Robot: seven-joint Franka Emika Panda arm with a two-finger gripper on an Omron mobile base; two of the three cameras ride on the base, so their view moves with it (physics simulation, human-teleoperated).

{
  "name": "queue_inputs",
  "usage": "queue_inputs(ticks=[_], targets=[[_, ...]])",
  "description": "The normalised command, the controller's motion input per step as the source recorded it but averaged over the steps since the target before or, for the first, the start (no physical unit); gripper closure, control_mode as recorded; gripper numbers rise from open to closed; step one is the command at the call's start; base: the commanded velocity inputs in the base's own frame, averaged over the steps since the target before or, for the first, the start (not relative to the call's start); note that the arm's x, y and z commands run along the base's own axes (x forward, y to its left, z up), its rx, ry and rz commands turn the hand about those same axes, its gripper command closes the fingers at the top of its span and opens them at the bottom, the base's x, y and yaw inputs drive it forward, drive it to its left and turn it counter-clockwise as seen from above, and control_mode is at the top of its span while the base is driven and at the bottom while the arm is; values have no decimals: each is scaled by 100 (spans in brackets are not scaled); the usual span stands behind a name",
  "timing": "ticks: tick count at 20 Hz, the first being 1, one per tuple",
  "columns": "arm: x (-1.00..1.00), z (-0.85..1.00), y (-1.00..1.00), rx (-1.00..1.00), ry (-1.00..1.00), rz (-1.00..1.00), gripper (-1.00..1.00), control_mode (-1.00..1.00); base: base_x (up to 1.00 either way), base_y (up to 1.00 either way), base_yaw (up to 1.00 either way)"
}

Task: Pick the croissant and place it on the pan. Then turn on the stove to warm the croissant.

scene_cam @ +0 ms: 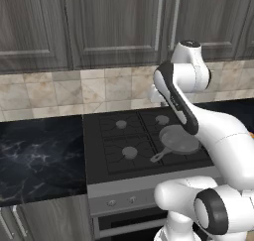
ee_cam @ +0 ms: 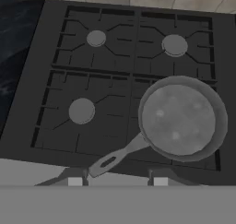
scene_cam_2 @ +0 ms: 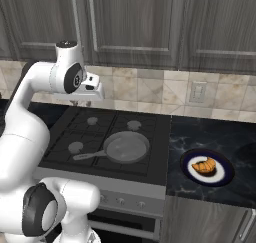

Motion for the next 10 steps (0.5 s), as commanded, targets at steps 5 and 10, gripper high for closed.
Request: queue_inputs(ticks=[5,10], targets=[[-8,-3,-12,0,0,-4,-100,-100,0,0,0],[-15,-9,-31,0,0,-8,-100,-100,0,0,0]])
